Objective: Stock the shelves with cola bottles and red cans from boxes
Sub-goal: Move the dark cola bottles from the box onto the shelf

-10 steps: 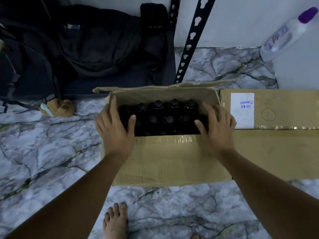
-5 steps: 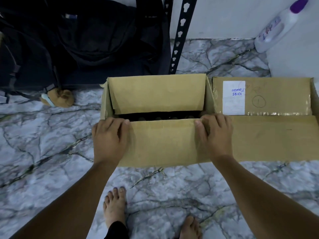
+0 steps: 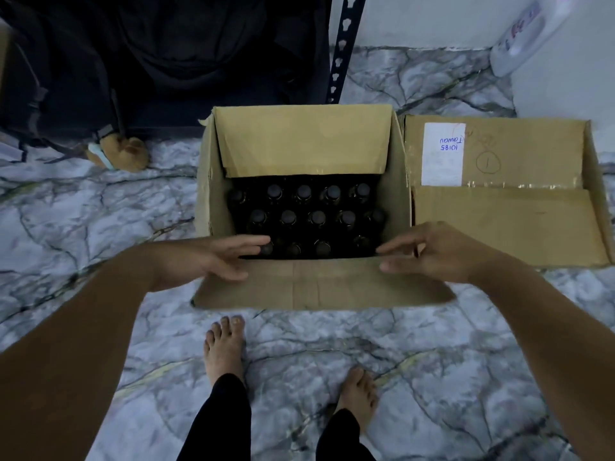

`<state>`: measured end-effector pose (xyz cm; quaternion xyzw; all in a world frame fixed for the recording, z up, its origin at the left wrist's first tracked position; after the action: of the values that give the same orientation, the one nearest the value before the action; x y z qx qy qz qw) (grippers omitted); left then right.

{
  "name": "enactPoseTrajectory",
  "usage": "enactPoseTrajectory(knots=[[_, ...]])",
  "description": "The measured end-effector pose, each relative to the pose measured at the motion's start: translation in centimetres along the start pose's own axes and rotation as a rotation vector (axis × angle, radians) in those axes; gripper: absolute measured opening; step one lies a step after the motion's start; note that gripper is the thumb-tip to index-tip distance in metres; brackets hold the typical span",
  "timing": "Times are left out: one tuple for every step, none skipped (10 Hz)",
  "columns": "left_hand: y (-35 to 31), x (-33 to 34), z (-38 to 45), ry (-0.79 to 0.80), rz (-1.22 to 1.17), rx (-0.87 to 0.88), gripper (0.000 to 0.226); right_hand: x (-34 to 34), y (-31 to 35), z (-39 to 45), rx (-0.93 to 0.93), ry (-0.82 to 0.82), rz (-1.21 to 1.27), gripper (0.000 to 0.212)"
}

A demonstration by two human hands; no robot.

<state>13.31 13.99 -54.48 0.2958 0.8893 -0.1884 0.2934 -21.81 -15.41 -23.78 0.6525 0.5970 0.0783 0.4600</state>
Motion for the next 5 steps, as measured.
enactPoseTrajectory(knots=[[1.5, 2.3, 2.6, -0.060, 0.174, 0.112, 0.015, 2.9, -1.9, 0.0, -0.081, -0.087, -0.234, 0.071], [-12.9, -14.4, -3.6, -0.125, 0.221, 0.351, 0.012, 3.7, -3.3, 0.5, -0.262, -0.356, -0.392, 0.041], [-20.4, -21.3, -10.6, -0.198, 0.276, 0.482, 0.021, 3.5, -3.9, 1.1, -0.323, -0.515, -0.492, 0.016], [-20.6, -22.8, -11.7, -0.342, 0.204, 0.636, 0.062, 1.9, -4.2, 1.3, -0.257, -0.620, -0.497, 0.025], [-20.2, -24.9, -8.4, -0.488, 0.106, 0.414, 0.072, -0.8, -3.7, 1.8, -0.049, -0.749, -0.482, 0.051]])
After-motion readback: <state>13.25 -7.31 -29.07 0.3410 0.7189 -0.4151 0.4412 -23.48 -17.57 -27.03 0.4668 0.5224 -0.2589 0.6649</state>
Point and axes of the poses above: each hand's wrist, its own z-axis towards the middle knuckle, its own x-axis out of the palm, y = z × x, the point moved 7 cm from there along z, towards the middle knuckle, and after that the axes turned 10 degrees about -x, right-handed, at the moved point
